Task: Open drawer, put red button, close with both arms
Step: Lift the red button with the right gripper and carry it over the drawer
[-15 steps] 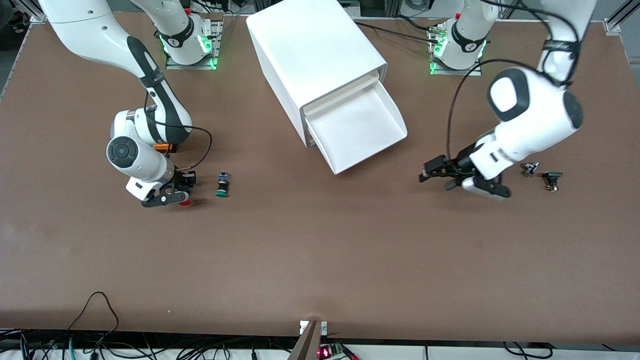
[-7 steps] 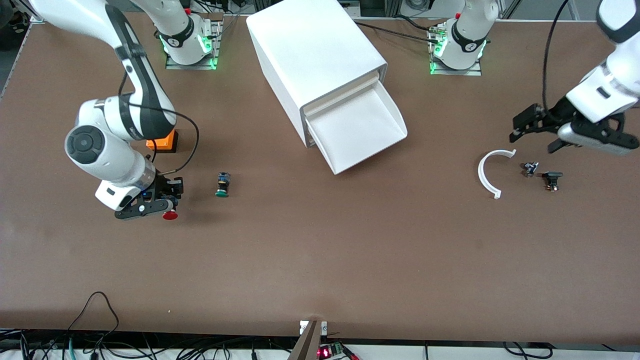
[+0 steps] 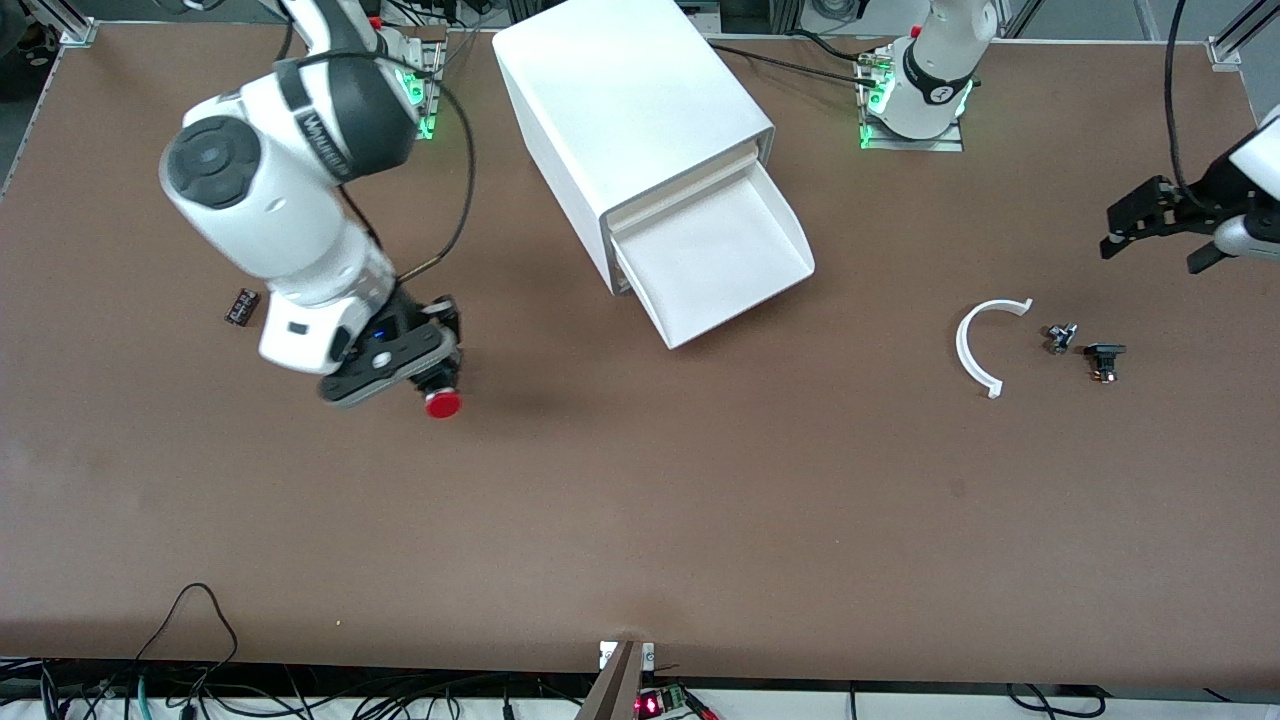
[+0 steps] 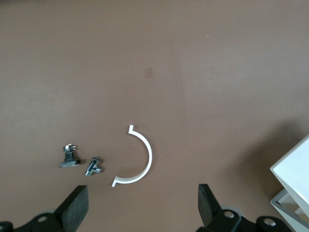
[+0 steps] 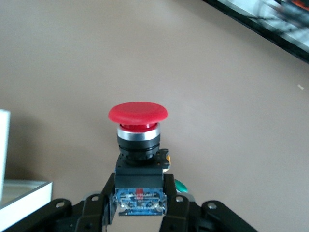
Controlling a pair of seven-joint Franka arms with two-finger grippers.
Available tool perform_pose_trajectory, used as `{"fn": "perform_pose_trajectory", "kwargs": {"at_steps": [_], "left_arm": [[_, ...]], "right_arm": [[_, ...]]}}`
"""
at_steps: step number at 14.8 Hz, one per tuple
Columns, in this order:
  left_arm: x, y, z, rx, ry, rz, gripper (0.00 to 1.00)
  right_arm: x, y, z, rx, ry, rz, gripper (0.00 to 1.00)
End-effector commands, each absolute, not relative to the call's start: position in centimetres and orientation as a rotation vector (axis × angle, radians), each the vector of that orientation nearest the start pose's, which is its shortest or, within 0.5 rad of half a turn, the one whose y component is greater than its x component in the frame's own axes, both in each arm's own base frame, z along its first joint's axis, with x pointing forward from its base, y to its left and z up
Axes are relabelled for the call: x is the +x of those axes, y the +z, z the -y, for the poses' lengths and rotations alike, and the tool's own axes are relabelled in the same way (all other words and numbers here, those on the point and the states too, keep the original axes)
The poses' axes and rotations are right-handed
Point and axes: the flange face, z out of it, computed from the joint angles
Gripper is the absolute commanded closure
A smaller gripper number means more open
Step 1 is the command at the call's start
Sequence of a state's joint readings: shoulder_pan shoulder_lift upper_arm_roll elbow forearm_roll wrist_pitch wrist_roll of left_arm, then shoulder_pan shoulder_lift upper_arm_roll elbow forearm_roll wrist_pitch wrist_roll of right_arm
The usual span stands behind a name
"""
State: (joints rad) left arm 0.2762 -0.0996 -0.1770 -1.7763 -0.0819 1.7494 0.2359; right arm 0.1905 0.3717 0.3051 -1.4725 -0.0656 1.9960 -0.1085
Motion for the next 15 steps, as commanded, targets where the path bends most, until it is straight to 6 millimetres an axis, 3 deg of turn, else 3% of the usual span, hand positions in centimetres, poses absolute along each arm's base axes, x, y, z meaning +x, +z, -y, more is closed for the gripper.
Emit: {"fn": "perform_pose_trajectory", "kwargs": {"at_steps": [1, 3, 6, 10, 12, 15], "left_arm": [[53.8, 60.7, -5.2, -3.166, -0.125, -0.176, 0.00], [54.0, 61.3, -5.2, -3.165, -0.139, -0.165, 0.00], [54.5, 60.7, -6.1, -3.172, -0.136, -0.164, 0.00], [55.2, 60.9, -6.6, -3.162, -0.151, -0.161, 0.00], [55.3, 61.0, -6.4, -3.126, -0.141, -0.180, 0.00], [55.5, 60.8, -5.7, -3.126, -0.136, -0.185, 0.00]], "right_arm": [[61.2, 49.4, -35.4, -2.801, -0.284, 1.209, 0.75], [59.7, 49.8, -39.1, -2.704, -0.312, 1.392, 0.75], [56.3, 50.1, -45.4, -2.574, -0.364, 1.707, 0.75], [51.0, 47.3, -53.1, -2.408, -0.358, 2.128, 0.76], [49.3, 44.6, -55.5, -2.347, -0.328, 2.272, 0.76], [48.4, 43.7, -57.2, -2.219, -0.326, 2.388, 0.76]]}}
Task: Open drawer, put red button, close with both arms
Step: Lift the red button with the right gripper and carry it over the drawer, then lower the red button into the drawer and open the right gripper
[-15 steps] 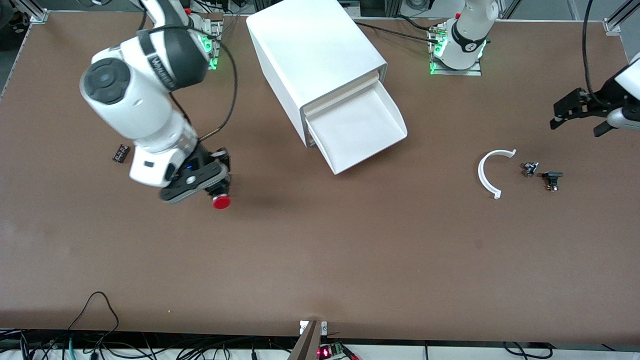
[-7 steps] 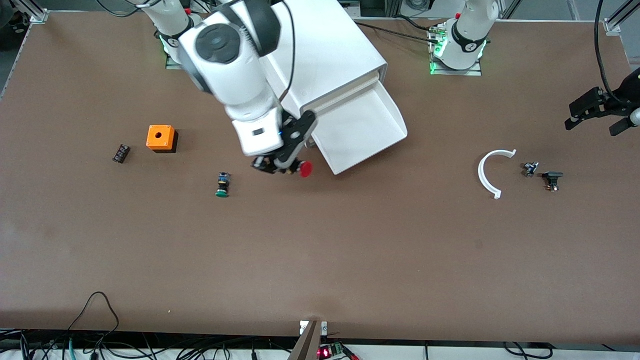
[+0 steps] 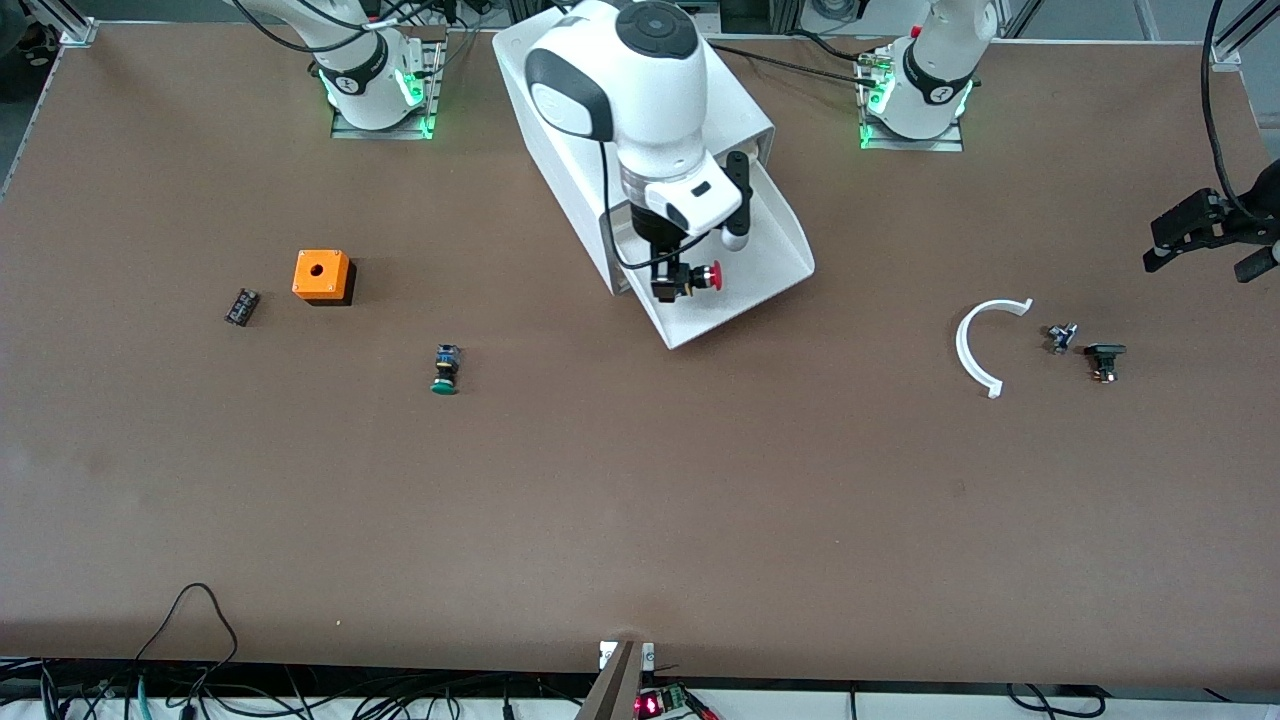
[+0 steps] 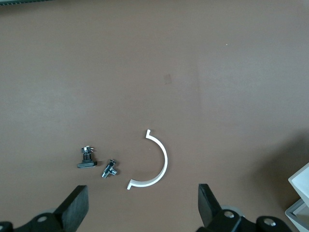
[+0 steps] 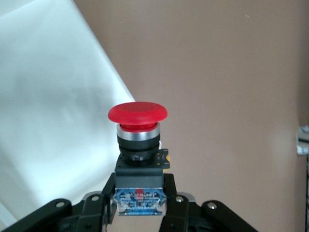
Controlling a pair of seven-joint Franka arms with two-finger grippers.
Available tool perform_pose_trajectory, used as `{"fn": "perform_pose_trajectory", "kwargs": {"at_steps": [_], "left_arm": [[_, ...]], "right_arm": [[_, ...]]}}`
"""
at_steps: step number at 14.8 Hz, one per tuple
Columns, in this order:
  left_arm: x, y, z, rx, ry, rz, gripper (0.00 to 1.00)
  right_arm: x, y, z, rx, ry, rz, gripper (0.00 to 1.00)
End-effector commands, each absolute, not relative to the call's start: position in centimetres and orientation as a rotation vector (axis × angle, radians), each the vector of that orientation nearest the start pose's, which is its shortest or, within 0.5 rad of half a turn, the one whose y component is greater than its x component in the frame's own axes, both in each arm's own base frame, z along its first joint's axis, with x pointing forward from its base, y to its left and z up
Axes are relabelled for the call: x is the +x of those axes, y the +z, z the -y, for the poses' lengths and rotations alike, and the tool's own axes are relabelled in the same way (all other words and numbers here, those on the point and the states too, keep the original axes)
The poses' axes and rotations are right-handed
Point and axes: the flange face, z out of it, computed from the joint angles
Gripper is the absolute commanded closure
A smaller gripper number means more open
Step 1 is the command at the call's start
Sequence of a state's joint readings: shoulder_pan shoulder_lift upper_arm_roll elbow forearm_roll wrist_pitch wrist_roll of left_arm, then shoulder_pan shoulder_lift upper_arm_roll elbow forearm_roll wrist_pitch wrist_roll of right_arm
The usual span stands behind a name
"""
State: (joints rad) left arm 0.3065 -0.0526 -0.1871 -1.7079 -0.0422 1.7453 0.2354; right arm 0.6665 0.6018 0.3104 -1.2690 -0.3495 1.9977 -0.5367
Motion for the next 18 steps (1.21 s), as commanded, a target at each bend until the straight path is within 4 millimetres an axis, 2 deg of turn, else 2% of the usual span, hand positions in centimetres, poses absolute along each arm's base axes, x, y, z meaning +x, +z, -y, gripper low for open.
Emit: {"fn": "perform_pose_trajectory", "kwargs": {"at_steps": [1, 6, 9, 14, 16, 18], "left_arm": [[55.6, 60.5, -5.9, -3.135, -0.129, -0.165, 0.00], [55.5, 60.3, -6.0, -3.133, -0.099, -0.185, 0.00], [55.9, 59.6, -6.2, -3.140, -0.087, -0.187, 0.00], [56.4, 58.9, -6.1, -3.142, -0.081, -0.192, 0.00], [56.3, 59.2, -5.8, -3.137, -0.091, -0.200, 0.00], [56.8, 60.2, -6.2, -3.140, -0.127, -0.194, 0.00]], "right_arm": [[48.4, 43.4, -57.4, -2.180, -0.318, 2.415, 0.76], [47.1, 41.7, -58.5, -1.994, -0.244, 2.542, 0.76], [45.6, 40.2, -59.1, -1.868, -0.126, 2.572, 0.76], [44.0, 37.9, -59.7, -1.818, 0.006, 2.597, 0.75], [43.7, 36.5, -60.1, -1.817, 0.026, 2.594, 0.74], [43.9, 36.0, -60.2, -1.817, 0.017, 2.588, 0.73]]}}
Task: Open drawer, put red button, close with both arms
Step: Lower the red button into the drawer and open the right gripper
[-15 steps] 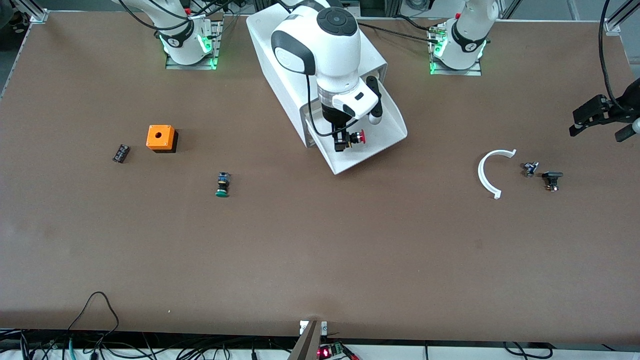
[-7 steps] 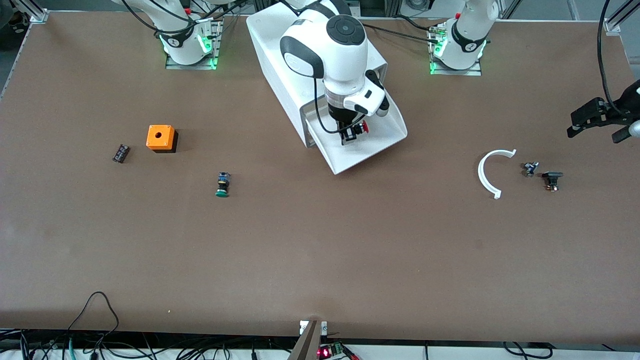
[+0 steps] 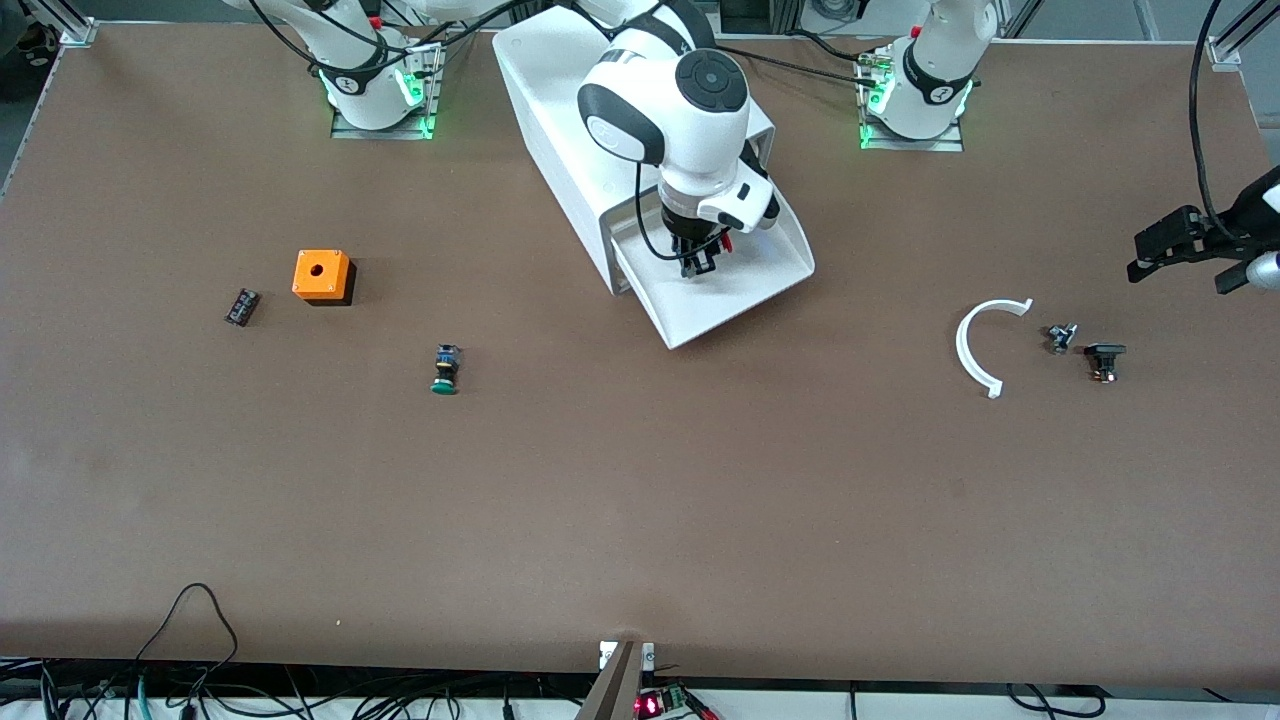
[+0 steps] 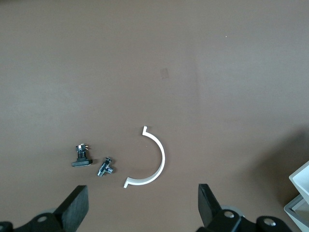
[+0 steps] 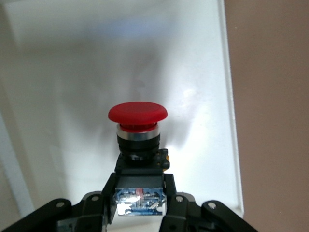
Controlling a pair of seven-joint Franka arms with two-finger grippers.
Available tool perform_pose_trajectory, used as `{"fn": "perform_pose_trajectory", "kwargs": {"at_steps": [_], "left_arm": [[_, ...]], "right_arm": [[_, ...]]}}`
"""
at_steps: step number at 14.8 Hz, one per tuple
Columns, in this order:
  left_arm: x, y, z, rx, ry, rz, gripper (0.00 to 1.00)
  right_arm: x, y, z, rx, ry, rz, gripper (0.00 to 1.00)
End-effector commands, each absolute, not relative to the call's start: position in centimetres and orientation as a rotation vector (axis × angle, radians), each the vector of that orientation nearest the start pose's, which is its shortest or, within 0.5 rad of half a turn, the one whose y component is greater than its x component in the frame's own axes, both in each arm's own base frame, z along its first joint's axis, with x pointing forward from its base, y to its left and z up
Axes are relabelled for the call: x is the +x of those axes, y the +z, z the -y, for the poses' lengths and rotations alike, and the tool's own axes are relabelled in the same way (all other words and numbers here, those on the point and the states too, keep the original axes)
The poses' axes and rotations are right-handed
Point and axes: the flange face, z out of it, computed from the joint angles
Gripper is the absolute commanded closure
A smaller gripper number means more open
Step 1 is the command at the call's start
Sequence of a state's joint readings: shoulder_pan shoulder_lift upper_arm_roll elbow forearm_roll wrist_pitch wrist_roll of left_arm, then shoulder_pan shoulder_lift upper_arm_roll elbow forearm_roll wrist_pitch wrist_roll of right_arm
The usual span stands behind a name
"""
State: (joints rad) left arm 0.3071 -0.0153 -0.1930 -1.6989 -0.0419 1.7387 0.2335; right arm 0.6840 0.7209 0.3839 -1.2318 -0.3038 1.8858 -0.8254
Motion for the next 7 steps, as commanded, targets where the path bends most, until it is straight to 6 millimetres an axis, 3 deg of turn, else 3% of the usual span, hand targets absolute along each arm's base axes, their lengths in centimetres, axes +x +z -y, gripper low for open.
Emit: {"fn": "perform_pose_trajectory", "kwargs": {"at_steps": [1, 3, 4, 5, 6, 7], "left_arm": [[57.2, 60.2, -6.5, -3.143, -0.131, -0.189, 0.00], [57.1, 60.5, -6.7, -3.161, -0.159, -0.174, 0.00], [57.2, 60.4, -6.6, -3.164, -0.170, -0.173, 0.00], [57.5, 59.6, -5.7, -3.163, -0.170, -0.195, 0.00], [57.6, 59.3, -5.6, -3.163, -0.167, -0.203, 0.00], [57.6, 59.4, -5.4, -3.163, -0.172, -0.207, 0.00]], "right_arm": [[44.1, 35.9, -60.1, 1.798, -0.012, -2.551, 0.72], [44.3, 35.4, -60.0, 1.810, -0.021, -2.544, 0.70], [44.2, 35.5, -60.1, 1.830, -0.019, -2.530, 0.63], [44.1, 35.5, -60.2, 1.872, -0.018, -2.499, 0.46], [44.0, 35.6, -60.3, 1.909, -0.015, -2.471, 0.00], [44.1, 35.8, -60.4, 1.932, -0.003, -2.454, 0.00]]}}
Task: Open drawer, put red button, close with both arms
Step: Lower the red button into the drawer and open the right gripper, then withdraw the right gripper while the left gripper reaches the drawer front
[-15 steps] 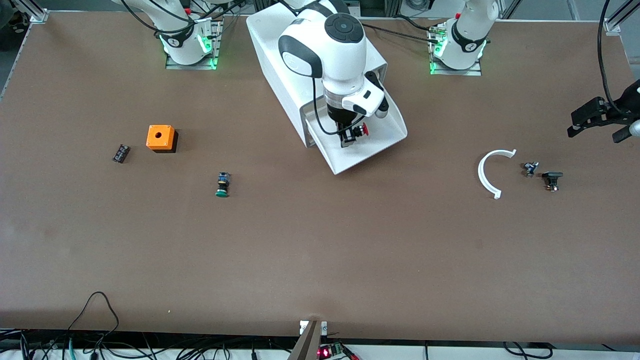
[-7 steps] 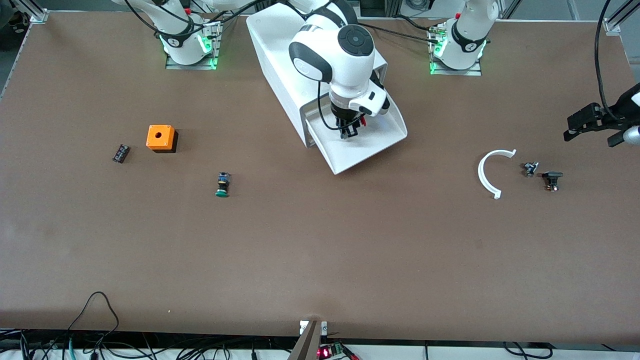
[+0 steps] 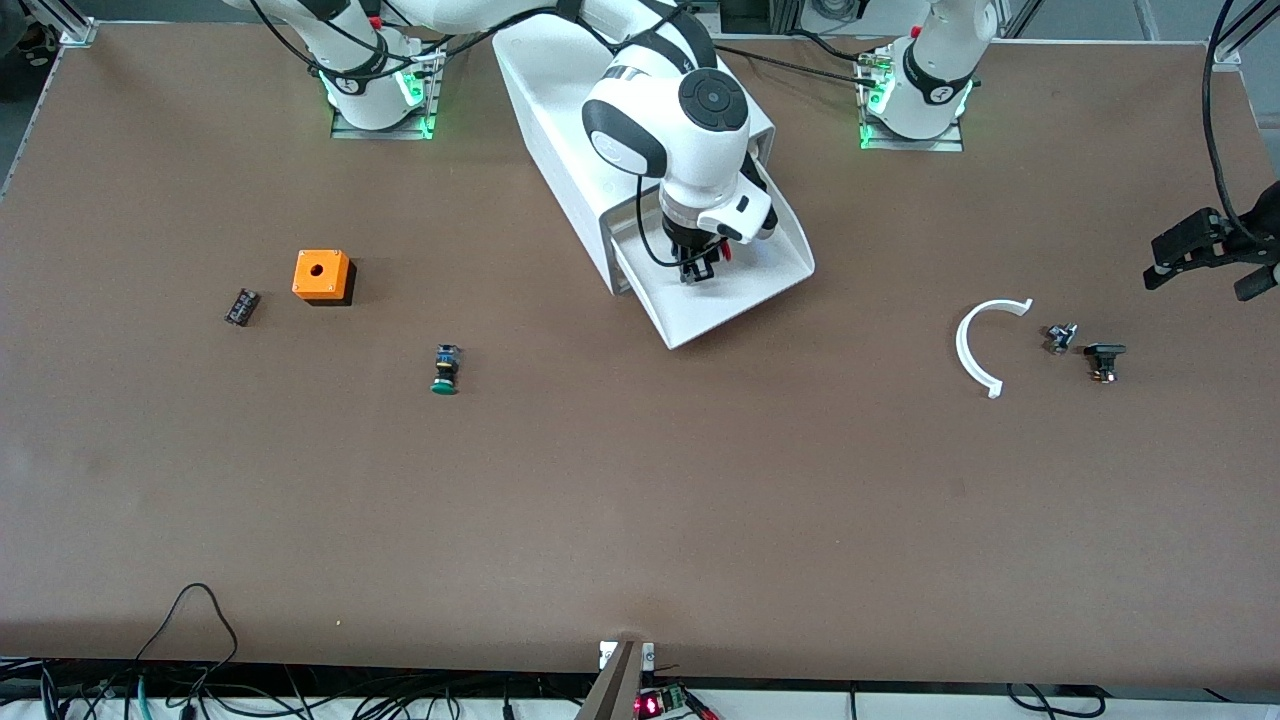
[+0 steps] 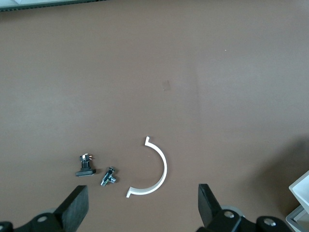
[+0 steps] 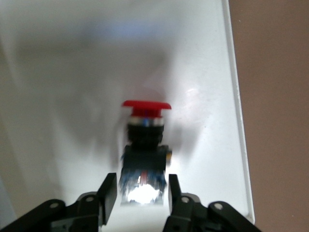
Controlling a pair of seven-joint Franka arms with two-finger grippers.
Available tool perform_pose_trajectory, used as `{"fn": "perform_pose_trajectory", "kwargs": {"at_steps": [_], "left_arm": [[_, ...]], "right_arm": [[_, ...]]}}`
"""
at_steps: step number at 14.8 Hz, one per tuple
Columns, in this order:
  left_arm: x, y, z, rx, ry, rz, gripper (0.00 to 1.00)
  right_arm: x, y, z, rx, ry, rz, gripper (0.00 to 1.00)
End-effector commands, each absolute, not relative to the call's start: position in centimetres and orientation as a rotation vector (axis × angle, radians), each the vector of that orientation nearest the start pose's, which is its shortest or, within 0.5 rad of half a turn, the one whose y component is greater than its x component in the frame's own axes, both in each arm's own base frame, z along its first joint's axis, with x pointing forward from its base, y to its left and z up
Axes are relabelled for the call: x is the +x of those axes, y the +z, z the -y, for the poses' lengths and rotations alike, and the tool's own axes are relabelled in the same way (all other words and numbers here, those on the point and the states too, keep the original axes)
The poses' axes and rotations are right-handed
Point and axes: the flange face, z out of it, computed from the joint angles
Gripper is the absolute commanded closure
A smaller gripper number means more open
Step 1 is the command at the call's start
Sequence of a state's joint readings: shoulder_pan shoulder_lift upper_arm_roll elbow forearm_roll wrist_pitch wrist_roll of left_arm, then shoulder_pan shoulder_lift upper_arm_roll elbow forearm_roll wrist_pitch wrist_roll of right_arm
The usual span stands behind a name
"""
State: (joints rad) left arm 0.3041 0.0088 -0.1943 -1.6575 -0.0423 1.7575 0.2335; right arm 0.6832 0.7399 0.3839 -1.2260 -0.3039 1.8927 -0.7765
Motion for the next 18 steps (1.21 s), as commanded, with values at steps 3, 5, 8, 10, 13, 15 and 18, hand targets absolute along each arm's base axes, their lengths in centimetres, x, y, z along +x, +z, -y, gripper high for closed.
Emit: {"fn": "perform_pose_trajectory", "kwargs": {"at_steps": [3, 5, 8, 10, 13, 15, 18], "left_arm": [[57.8, 58.9, -4.1, -3.165, -0.155, -0.239, 0.00], [58.4, 57.9, -3.7, -3.172, -0.141, -0.255, 0.00], [60.2, 54.0, 0.6, -3.190, -0.097, -0.327, 0.00], [60.5, 49.9, 4.8, -3.199, -0.121, -0.281, 0.00], [60.7, 44.0, 10.5, -3.231, -0.161, -0.071, 0.00], [60.5, 41.6, 14.1, -3.252, -0.163, 0.013, 0.00], [60.5, 37.5, 17.5, -3.263, -0.191, 0.133, 0.00]], "right_arm": [[44.6, 38.3, -60.5, 1.970, 0.056, -2.423, 0.00], [45.7, 40.3, -60.0, 1.990, 0.106, -2.404, 0.00], [49.1, 46.4, -56.3, 2.114, 0.232, -2.264, 0.00], [52.6, 49.5, -52.3, 2.270, 0.308, -2.088, 0.00], [57.6, 53.1, -45.6, 2.494, 0.407, -1.742, 0.00], [60.4, 54.4, -41.0, 2.659, 0.438, -1.449, 0.00], [63.0, 54.6, -35.6, 2.859, 0.425, -0.973, 0.00]]}}
